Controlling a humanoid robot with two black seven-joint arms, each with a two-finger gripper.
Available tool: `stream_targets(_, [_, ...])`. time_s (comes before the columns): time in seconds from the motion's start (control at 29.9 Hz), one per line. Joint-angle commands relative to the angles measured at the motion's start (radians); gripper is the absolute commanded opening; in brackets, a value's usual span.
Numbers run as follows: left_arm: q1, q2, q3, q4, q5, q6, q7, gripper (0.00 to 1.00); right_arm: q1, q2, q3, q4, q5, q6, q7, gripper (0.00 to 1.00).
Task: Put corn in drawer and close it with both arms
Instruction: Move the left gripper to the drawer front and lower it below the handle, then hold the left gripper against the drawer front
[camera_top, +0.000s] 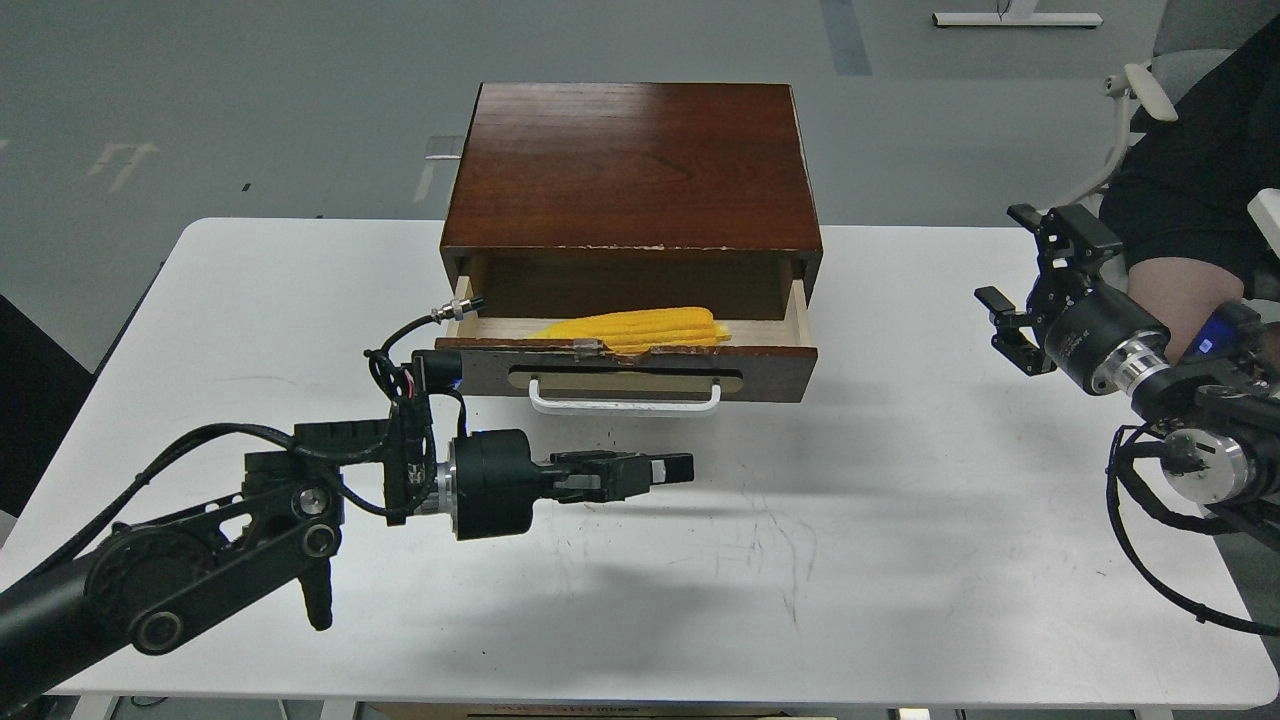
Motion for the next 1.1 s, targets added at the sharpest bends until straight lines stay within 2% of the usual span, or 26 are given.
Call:
stream_targets(0.0, [0.002, -0.002, -0.001, 0.033, -0.004, 0.002, 0.001, 0.00, 0.000, 0.000, -0.001, 0.000, 0.000, 0.000, 0.000, 0.99])
stream_targets(1.07, [-0.001, 0.001, -0.038, 0.099, -0.040, 0.002, 0.008, 0.00, -0.009, 0.002, -0.004, 0.000, 0.000, -0.003, 0.000, 0.99])
